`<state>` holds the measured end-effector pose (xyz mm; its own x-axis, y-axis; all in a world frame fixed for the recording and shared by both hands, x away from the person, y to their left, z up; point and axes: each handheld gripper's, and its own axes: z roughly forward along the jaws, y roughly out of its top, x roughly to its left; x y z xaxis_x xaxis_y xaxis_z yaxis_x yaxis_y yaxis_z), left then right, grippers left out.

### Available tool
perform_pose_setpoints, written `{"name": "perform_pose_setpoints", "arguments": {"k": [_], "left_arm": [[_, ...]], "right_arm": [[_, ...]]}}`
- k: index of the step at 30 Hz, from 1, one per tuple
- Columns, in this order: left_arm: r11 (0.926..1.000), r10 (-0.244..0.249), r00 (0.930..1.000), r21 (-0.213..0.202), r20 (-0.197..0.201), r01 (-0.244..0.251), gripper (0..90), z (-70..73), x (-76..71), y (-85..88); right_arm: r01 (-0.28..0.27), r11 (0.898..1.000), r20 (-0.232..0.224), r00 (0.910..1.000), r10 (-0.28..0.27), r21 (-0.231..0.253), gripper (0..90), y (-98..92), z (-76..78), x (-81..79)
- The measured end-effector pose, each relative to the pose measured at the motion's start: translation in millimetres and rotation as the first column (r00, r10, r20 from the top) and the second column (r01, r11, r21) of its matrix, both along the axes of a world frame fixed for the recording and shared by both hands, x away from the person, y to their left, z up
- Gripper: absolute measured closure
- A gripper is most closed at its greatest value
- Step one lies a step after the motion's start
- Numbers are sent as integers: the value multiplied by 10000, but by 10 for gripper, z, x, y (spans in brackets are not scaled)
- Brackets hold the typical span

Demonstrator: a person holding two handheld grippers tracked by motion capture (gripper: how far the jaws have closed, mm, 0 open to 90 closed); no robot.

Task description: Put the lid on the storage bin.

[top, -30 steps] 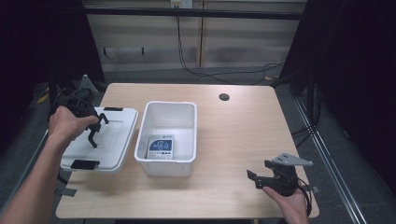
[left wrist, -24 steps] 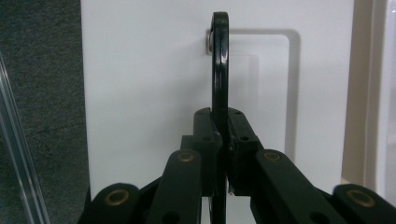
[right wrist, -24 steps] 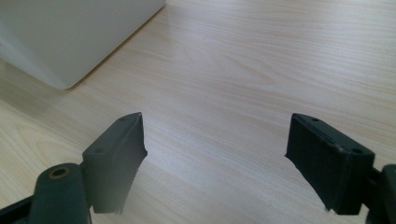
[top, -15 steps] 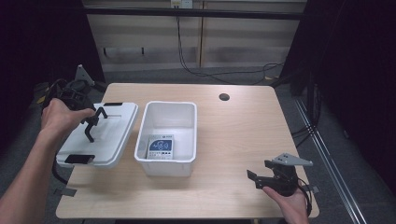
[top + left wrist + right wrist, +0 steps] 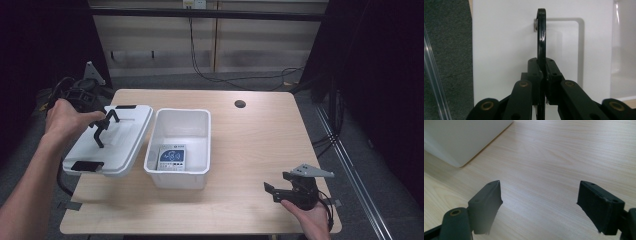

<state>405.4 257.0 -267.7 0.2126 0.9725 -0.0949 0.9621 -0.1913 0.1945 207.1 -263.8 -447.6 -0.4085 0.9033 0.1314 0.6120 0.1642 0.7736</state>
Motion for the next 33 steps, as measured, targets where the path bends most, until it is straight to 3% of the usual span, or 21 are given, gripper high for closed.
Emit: {"name": "perform_pose_setpoints", "arguments": {"k": [9,15,19,25,29,33], "left_arm": [[9999,-129,9998,-72,174,130,848,129,-1,-186],[10000,35,9999,26,100,-35,847,129,19,-339],[9983,-404,9991,416,161,397,847,141,22,-570],[9977,-623,9980,293,112,619,847,129,35,-756],[9976,-502,9987,472,-68,505,847,103,46,-860],[9991,-250,9996,334,-102,253,847,87,57,-888]], "right_arm": [[48,10000,-43,10000,-48,-47,188,4,-2,2],[-10,10000,9,10000,10,-64,188,4,-2,-3],[76,9999,-67,9999,-76,-67,188,-3,-8,1],[12,10000,-60,10000,-12,-92,188,2,-8,1],[37,9999,-83,10000,-38,-97,188,-1,-9,-2],[22,9999,-66,10000,-23,-107,188,0,-10,2]]}}
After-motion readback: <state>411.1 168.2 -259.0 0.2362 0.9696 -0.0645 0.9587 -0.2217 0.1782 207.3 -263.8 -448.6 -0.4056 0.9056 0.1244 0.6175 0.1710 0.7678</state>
